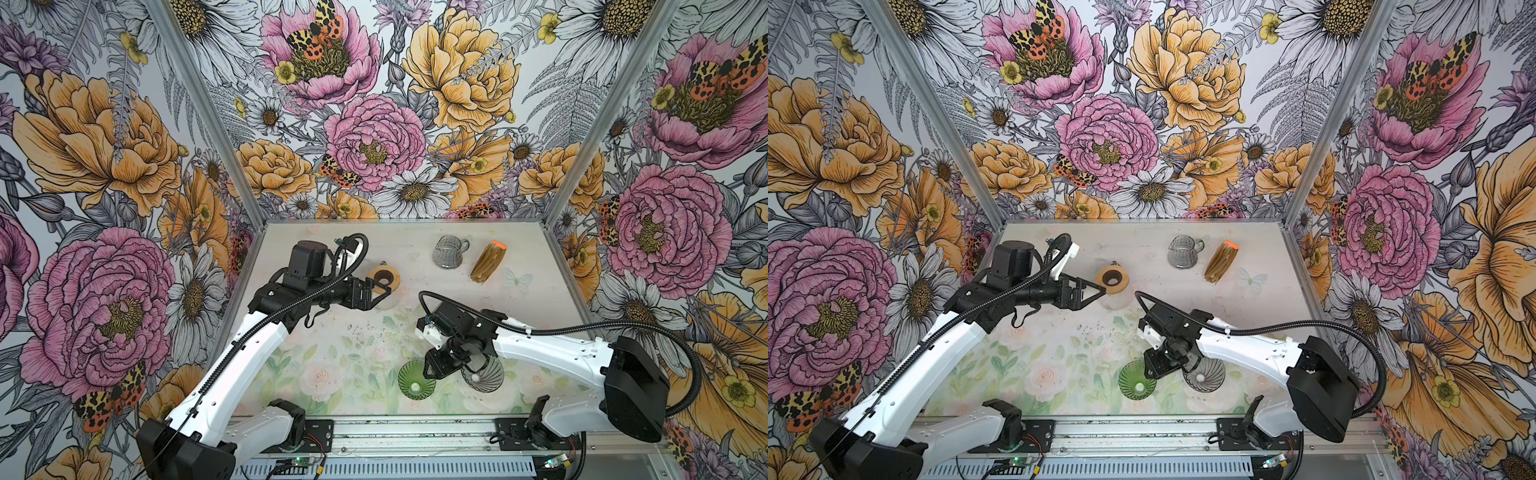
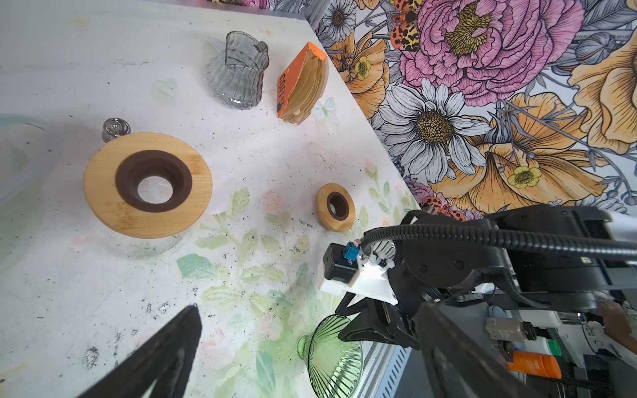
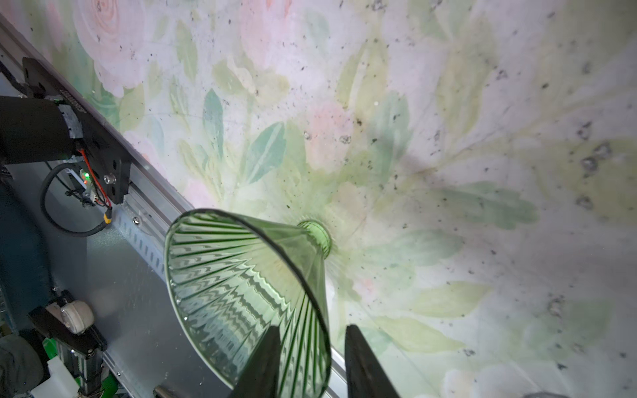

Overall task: Place the coffee filter in the dripper
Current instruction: 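Close the right gripper on the rim of the green cone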

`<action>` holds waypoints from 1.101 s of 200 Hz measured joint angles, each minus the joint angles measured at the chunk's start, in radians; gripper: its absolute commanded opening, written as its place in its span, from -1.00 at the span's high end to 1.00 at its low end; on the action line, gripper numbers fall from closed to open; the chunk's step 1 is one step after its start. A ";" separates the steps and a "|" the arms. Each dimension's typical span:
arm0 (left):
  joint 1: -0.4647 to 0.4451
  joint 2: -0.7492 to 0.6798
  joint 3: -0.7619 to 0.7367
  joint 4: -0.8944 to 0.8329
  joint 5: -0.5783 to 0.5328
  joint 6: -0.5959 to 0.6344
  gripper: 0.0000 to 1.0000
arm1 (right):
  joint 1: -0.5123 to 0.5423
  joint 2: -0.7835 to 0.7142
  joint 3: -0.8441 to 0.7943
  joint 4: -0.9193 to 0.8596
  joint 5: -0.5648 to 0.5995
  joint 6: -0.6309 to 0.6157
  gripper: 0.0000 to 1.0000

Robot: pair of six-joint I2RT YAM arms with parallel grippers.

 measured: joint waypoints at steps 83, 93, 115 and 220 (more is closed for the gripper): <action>0.006 -0.013 -0.029 0.004 0.000 0.008 -0.98 | 0.007 0.040 0.014 0.021 0.062 0.020 0.44; 0.006 -0.016 -0.031 0.012 0.000 -0.001 -0.98 | 0.008 0.043 0.018 0.026 0.065 0.023 0.45; 0.006 -0.023 -0.048 0.039 0.000 -0.032 -0.97 | 0.014 0.052 0.027 0.041 0.072 0.027 0.49; 0.006 -0.040 -0.123 0.166 -0.044 -0.207 -0.98 | 0.042 0.078 0.025 0.131 0.095 0.042 0.51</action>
